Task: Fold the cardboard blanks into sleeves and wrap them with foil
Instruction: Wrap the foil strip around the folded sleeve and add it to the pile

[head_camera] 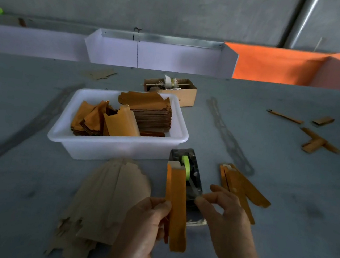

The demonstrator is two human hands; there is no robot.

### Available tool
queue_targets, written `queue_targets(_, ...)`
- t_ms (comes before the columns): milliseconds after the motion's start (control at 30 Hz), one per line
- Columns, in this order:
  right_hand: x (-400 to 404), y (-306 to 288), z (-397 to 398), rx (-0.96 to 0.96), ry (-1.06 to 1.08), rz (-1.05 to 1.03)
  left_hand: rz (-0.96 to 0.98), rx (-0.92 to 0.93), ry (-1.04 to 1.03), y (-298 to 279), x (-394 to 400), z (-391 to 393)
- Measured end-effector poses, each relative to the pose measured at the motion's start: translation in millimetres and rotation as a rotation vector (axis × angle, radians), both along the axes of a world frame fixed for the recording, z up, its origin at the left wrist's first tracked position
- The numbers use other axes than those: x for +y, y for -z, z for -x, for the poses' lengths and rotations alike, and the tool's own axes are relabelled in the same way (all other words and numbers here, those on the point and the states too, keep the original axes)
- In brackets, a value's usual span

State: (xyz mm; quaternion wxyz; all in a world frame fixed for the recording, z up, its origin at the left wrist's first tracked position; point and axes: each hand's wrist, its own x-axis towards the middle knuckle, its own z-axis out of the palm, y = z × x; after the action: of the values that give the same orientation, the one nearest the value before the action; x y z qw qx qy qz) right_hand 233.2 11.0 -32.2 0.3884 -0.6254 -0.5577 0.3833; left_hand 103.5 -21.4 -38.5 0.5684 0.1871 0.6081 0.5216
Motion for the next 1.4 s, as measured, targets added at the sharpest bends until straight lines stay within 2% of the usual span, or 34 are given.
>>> queue_targets(167, -6.6, 11.0, -1.2, -0.052, -0.005, -0.099, -0.090, 0.053, -0.018, 1.6, 0.0, -1.4)
queue_targets(467, -15.3, 18.0, 2.9, -0.152, -0.006, -0.118, -0.232, 0.133, 0.128, -9.1, 2.8, -7.6)
queue_targets(600, -15.5, 22.8, 5.3, -0.123, 0.006, -0.120, -0.241, 0.284, 0.177, -6.7, 4.6, -6.4)
queue_targets(767, -17.5, 25.3, 6.4, -0.104, 0.012, -0.135, -0.242, 0.370, 0.211, -5.1, 1.3, -7.3)
queue_targets(1067, -12.6, 25.7, 2.9, -0.235, -0.019, -0.233, -0.214, 0.471, 0.214, -6.8, 3.8, -10.2)
queue_targets(1333, -18.9, 6.8, -27.9, 0.032, 0.053, -0.145, -0.134, 0.347, 0.176, -18.0, 5.1, -6.1)
queue_targets(1400, -21.1, -6.9, -33.1, 0.117, 0.002, -0.120, -0.105, 0.303, 0.199, -21.4, 3.1, -5.6)
